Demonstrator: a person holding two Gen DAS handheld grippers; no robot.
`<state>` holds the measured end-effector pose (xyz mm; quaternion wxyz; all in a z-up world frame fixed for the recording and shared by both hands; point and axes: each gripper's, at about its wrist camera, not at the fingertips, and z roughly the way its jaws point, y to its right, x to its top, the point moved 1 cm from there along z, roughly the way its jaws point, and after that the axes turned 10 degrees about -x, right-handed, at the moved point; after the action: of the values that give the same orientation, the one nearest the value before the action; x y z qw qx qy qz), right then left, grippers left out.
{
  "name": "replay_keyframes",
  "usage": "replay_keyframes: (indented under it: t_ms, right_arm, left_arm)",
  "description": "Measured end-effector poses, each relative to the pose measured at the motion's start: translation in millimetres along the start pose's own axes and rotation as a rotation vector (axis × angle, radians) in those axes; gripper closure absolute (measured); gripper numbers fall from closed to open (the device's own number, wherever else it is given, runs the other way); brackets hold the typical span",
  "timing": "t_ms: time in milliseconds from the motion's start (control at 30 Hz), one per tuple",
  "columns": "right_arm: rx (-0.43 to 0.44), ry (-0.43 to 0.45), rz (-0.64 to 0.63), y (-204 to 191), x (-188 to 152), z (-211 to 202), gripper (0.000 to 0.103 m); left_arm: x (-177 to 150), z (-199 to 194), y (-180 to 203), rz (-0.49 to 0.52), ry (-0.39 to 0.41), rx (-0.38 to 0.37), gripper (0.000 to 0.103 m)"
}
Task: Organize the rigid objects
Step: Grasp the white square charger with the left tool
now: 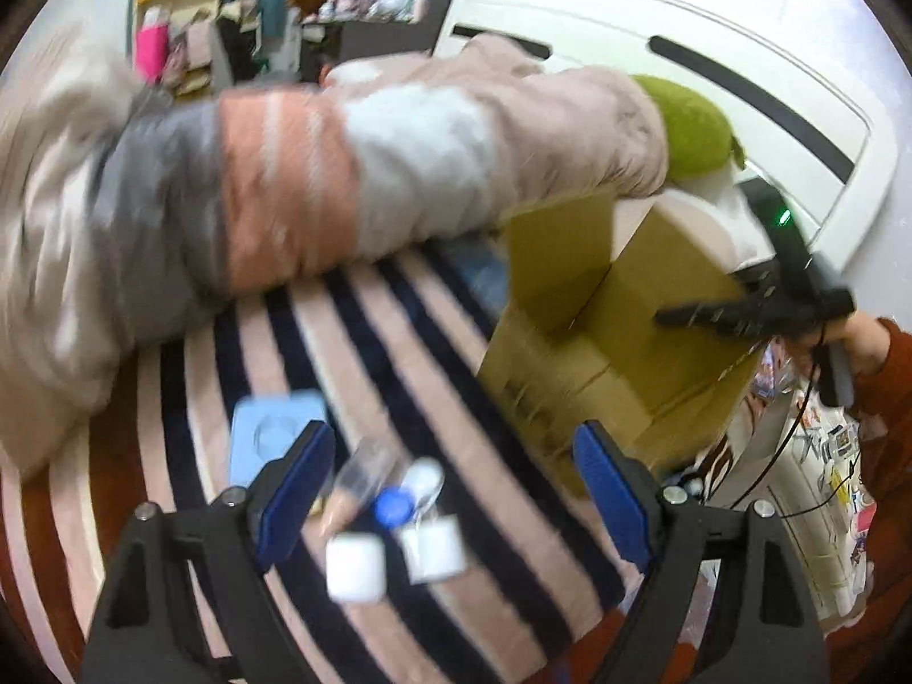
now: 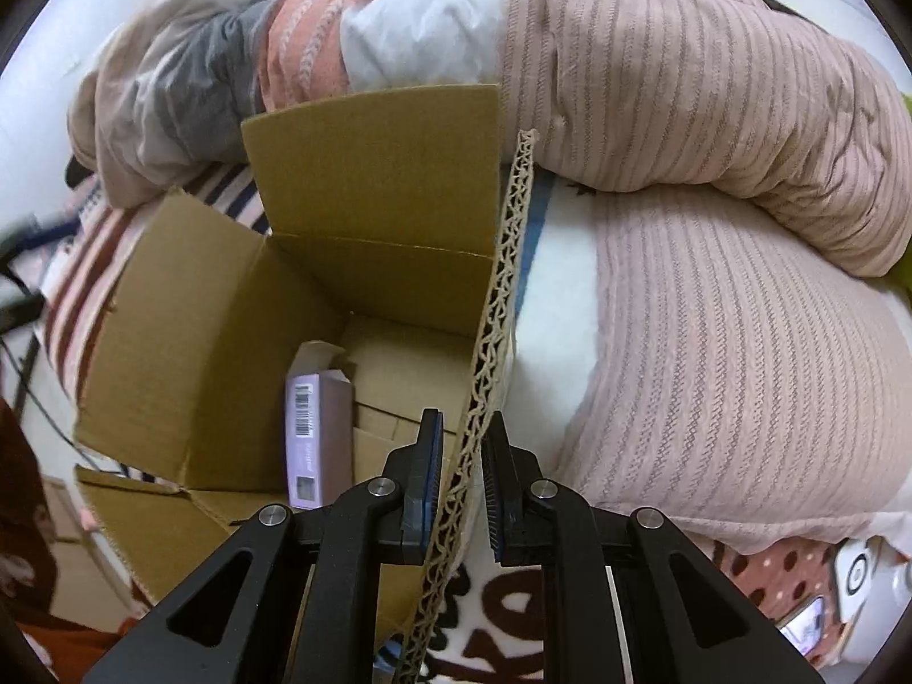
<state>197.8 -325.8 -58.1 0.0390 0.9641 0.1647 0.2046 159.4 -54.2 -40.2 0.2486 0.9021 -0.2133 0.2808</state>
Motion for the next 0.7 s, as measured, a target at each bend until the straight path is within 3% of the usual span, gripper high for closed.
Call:
replay_keyframes:
  t_ms: [133,333,433,533,567,700]
  right_arm:
    - [-0.005,0.002,-0.009,-0.4,-0.8,-0.3,0.094]
    - [0.001,0.002,0.000,0.8,-2.5,1.3,0.094]
    - [0.001,0.003,0.001,1.5,-2.6,1.1,0.094]
    - [-0.002,0.004,-0.005,1.0,-2.8,0.6,0.094]
    - [-0.002,0.003,-0.004,1.1,-3.0,0.5,0.094]
    - [-0.001,0.004,-0.006,1.5,-3.6,0.1,0.094]
  left_arm:
    - [-40.3,14.7,-20.9,-0.052,-0.032,0.046,0.019]
    - [-85.8,53.2,-20.9,-0.086,-0.095,-0.006,0.021]
    - [-92.6,73.1,-13.5,-0.081,-0.121,-0.006,0.036]
    - [-93.2,94.4,-14.5,-0.098,-0.146,0.043,0.051]
    - [-92.6,98.4,-16.3,-0.103,-0.150,0.074,0.063]
    - [-90.0,98.2,-22.8,-0.134,-0.142,0.078,0.064]
